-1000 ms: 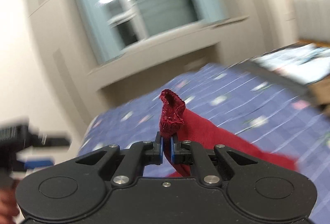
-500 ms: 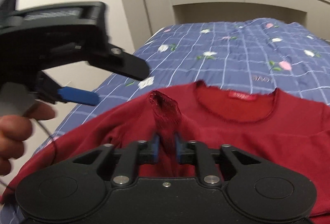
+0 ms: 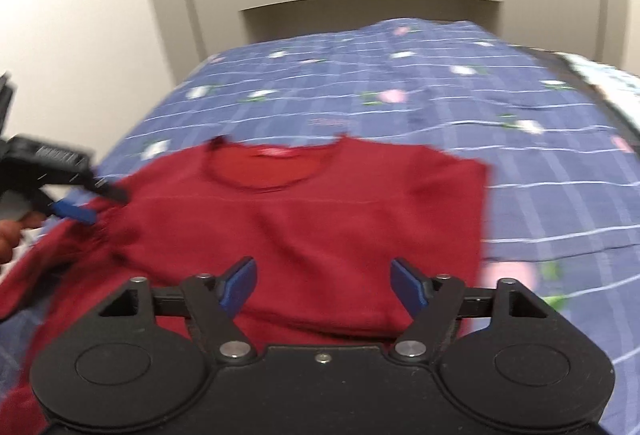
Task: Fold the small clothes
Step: 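Carry the sleeve across the sweater body and release it with the right gripper, then grasp the other sleeve cuff with the left gripper, then lift the sleeve and lay it across the sweater body with the left gripper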
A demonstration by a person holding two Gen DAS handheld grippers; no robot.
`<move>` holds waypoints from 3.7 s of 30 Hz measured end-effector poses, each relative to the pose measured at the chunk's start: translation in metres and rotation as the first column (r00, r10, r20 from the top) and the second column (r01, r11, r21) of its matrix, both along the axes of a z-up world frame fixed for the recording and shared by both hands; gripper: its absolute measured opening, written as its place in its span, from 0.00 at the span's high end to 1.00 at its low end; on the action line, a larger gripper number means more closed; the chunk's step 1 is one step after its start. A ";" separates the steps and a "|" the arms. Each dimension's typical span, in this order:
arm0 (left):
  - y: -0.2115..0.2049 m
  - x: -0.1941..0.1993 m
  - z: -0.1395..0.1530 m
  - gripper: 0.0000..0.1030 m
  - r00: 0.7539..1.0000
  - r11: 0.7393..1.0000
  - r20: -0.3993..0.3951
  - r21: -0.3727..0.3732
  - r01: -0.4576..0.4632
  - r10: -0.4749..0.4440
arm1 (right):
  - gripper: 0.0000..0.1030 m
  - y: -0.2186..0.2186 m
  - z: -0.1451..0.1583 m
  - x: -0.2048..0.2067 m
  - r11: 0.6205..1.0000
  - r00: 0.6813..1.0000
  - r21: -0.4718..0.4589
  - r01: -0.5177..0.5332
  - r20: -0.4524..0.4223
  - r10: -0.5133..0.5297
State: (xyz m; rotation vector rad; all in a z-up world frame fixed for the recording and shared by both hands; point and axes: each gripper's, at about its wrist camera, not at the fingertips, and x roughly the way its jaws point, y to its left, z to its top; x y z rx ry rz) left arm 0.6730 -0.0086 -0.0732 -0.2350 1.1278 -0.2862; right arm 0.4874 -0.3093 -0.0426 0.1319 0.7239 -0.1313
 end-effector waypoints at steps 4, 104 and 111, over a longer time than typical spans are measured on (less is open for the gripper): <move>-0.010 0.004 -0.006 0.50 1.000 0.999 -0.019 0.033 0.010 -0.009 | 0.20 -0.037 -0.008 0.010 0.994 0.994 0.032 0.107 -0.006 -0.107; 0.294 -0.250 0.076 0.90 0.483 0.516 0.185 -0.220 -0.828 0.856 | 0.01 0.204 -0.011 0.130 0.884 0.937 -0.322 -0.339 -0.038 0.346; 0.303 -0.185 0.148 0.90 0.516 0.644 0.404 -0.309 -0.700 0.755 | 0.01 0.225 -0.042 0.170 0.822 0.902 -0.375 -0.428 -0.122 0.414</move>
